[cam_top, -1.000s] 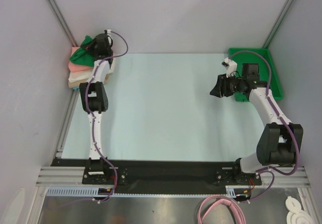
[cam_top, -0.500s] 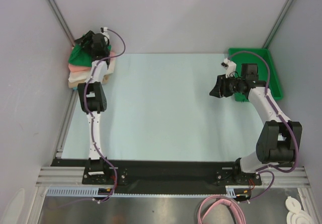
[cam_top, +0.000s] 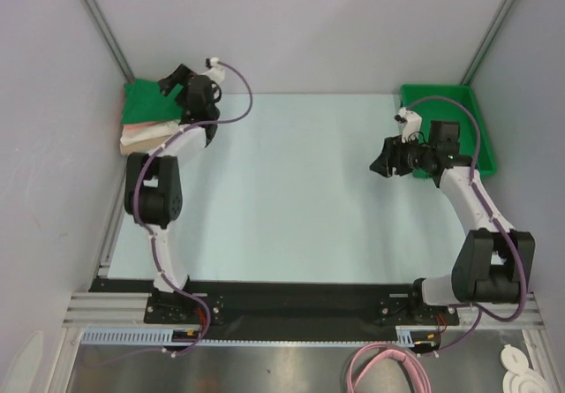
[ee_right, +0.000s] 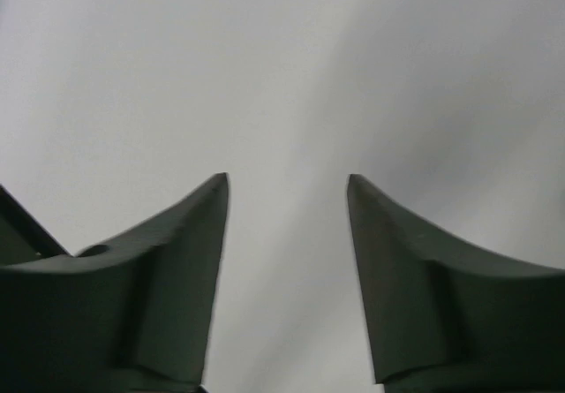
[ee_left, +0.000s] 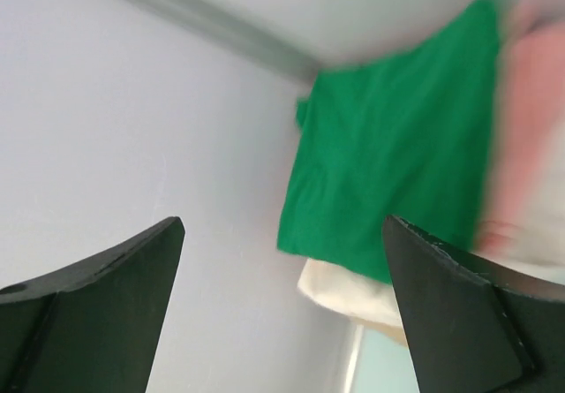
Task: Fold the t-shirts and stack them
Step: Reset both grippers
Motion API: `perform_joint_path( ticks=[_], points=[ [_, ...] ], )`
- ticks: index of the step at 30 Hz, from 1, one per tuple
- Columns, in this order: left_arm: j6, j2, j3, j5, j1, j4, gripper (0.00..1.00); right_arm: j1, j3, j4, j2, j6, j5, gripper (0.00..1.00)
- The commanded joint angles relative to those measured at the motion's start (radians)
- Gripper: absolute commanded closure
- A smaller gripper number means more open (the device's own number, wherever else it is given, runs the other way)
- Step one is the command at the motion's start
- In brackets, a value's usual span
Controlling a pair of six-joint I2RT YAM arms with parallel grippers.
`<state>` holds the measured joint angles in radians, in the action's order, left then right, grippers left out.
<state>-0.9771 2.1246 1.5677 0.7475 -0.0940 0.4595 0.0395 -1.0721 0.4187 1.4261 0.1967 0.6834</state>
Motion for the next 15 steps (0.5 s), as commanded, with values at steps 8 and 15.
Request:
perform_joint_path(
  ticks=[8, 15],
  points=[
    [0.788, -0.814, -0.313, -0.540, -0.095, -0.427, 0.00, 0.060, 0.168, -0.351, -0.305, -0.095, -0.090, 0.00],
    [0.819, -1.192, -0.722, -0.643, -0.093, -0.373, 0.00, 0.073, 0.338, -0.518, -0.397, -0.262, -0.178, 0.00]
  ],
)
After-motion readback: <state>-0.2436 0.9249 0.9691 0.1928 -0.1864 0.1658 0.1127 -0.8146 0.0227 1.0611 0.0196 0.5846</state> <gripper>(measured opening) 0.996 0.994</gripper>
